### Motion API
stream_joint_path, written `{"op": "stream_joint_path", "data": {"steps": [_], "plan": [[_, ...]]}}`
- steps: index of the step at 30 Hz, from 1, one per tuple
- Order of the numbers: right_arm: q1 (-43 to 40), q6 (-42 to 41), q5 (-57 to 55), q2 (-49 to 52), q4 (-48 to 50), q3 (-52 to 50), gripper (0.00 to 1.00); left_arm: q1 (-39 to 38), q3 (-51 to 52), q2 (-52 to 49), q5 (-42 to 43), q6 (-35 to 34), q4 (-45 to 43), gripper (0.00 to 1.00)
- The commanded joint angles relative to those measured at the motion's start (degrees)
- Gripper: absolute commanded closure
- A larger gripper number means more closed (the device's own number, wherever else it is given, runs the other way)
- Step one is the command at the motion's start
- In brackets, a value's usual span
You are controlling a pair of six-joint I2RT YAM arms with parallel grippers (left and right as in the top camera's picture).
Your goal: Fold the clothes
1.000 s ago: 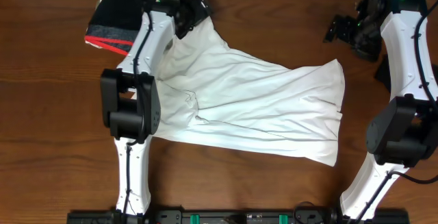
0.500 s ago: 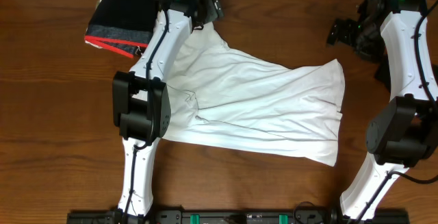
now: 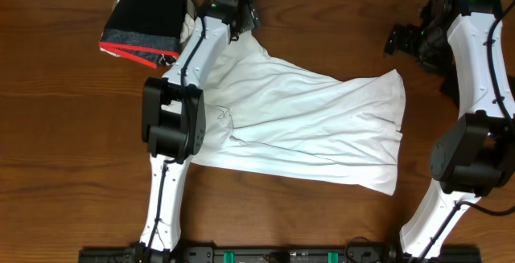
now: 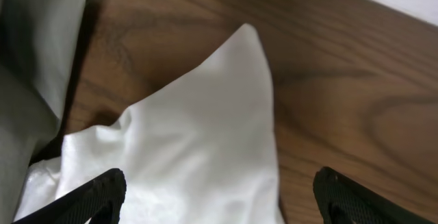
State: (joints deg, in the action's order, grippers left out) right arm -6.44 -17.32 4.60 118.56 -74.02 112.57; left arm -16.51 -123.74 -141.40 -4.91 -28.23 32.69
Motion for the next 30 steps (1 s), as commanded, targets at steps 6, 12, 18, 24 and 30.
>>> {"op": "stream_joint_path", "data": {"steps": [6,12,18,24,30], "plan": [[0.5,0.63,-0.52,0.07,1.73,-4.79,0.01,-1.05,-1.05,-2.54,-2.82,7.23,-0.66,0.1],[0.5,0.61,-0.5,0.07,4.24,-8.15,0.01,-2.38,-1.05,-4.35,-4.87,8.09,-1.05,0.11],[0.5,0.59,-0.5,0.07,4.0,-8.2,0.01,-2.64,-0.98,-4.48,-6.4,9.16,-2.49,0.12],[0.5,-0.7,-0.52,0.07,3.48,-8.35,0.01,-2.64,-0.98,-5.7,-7.43,10.64,-3.26,0.13],[0.5,-0.66,-0.52,0.07,3.32,-8.35,0.01,-2.47,-0.98,-6.84,-8.48,10.64,-3.91,0.14]]}}
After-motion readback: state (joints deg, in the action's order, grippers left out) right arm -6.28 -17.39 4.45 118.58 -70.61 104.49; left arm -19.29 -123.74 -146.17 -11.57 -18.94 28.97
